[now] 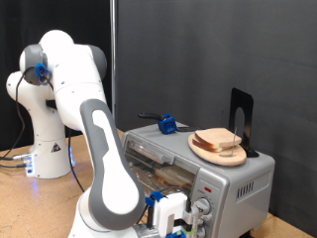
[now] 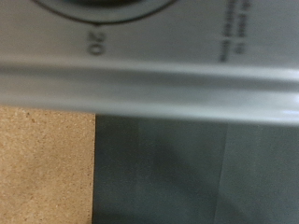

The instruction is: Make a piece of toast with the oven

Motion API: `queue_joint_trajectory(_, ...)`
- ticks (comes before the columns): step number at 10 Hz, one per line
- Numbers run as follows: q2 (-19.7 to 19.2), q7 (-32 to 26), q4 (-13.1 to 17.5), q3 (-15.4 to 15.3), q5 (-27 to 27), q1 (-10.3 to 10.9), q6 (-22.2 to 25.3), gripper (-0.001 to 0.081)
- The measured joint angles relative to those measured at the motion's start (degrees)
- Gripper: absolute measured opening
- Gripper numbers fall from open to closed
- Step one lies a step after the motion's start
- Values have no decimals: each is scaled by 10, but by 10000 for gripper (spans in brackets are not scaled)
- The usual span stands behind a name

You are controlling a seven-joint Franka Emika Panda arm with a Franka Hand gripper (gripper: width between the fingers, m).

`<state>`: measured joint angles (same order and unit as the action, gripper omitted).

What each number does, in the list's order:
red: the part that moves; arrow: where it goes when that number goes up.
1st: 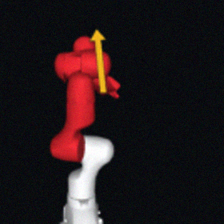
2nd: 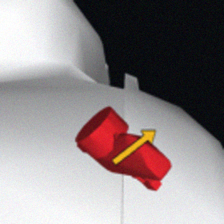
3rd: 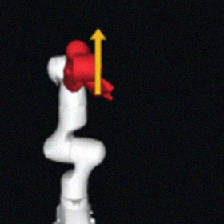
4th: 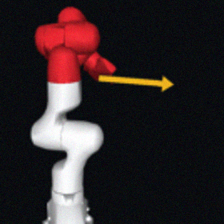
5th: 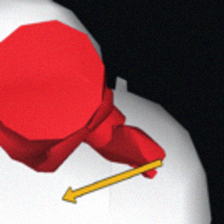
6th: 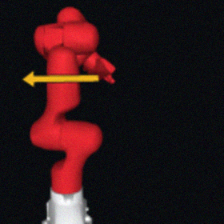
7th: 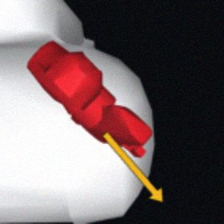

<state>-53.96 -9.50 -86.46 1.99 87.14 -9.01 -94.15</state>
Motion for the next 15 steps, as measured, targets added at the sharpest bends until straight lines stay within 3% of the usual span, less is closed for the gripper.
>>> queue_joint_trajectory(1, 1, 0, -2, 0, 0, 0, -1, 331)
queue_joint_trajectory(4, 2, -5, -3, 0, 1, 0, -3, 331)
queue_joint_trajectory(8, 24, -192, -30, 0, 13, 3, -35, 331)
queue_joint_trajectory(12, 32, -323, -45, 5, 24, -3, -59, 327)
queue_joint_trajectory(14, 32, -327, -45, 5, 25, -8, -59, 327)
queue_joint_trajectory(15, 31, -289, -46, 5, 24, -11, -52, 327)
